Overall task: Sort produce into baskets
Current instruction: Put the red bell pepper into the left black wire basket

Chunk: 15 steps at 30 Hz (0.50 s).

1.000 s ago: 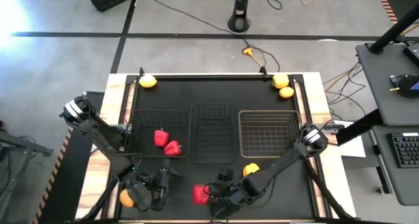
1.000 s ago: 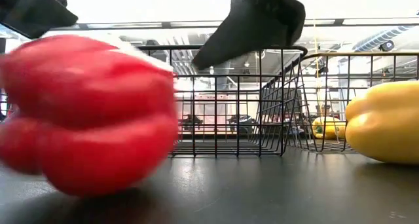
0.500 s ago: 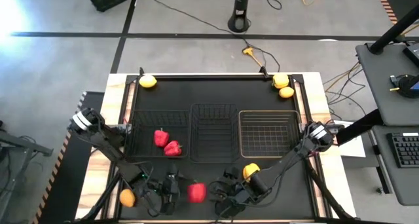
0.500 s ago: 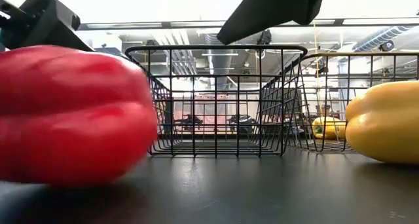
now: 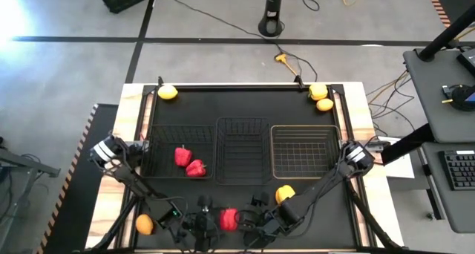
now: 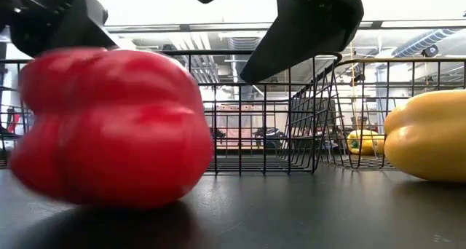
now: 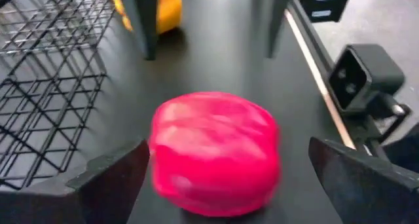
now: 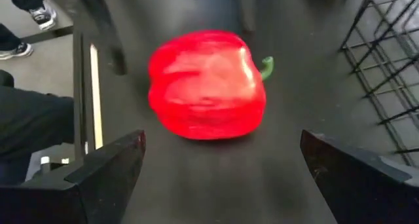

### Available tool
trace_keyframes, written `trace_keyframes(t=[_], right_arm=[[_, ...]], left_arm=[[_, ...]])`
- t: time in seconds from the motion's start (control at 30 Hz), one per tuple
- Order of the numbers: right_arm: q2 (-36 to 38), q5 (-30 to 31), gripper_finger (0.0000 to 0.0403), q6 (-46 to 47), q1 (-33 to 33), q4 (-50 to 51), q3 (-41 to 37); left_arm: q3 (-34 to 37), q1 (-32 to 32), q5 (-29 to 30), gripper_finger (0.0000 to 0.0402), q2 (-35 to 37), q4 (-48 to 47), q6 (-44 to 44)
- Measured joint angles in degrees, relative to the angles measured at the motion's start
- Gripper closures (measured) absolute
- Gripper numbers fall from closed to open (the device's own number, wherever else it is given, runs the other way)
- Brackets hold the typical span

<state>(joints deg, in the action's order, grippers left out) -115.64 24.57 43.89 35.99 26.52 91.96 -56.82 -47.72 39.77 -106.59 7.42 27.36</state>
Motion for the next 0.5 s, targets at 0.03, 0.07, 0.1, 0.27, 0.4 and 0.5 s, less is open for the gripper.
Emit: trace_keyframes(t=[0.03, 0.07, 0.1, 0.27, 0.4, 0.5], right_arm=[[-0.11, 0.01, 0.0005, -0.34, 0.09, -0.24, 0.00], [-0.23, 0.00, 0.0005, -0.82, 0.15, -0.26, -0.02], [-0.50, -0.01, 0.0005, -1.27, 0.15, -0.48, -0.07], [-2.45, 0.53, 0.0005, -2.69, 0.14, -2.41, -0.07], [-4.26, 2.20, 0.0005, -4.14, -0.26, -2.91, -0.09], [-4.96, 2.48, 0.0005, -4.61, -1.18, -3.08, -0.02]], left_arm=[[0.00, 0.30, 0.04, 0.0002, 0.00, -0.19, 0.39], [0.04, 0.62, 0.02, 0.0002, 0.00, -0.50, 0.55], [0.16, 0.86, 0.07, 0.0002, 0.00, -0.92, 0.71], [0.22, 1.38, -0.24, 0.0002, 0.00, -0.44, 0.77], [0.22, 1.29, -1.75, 0.0002, 0.00, -0.61, -0.43], [0.27, 1.58, -1.73, 0.0002, 0.00, -0.72, -2.37]])
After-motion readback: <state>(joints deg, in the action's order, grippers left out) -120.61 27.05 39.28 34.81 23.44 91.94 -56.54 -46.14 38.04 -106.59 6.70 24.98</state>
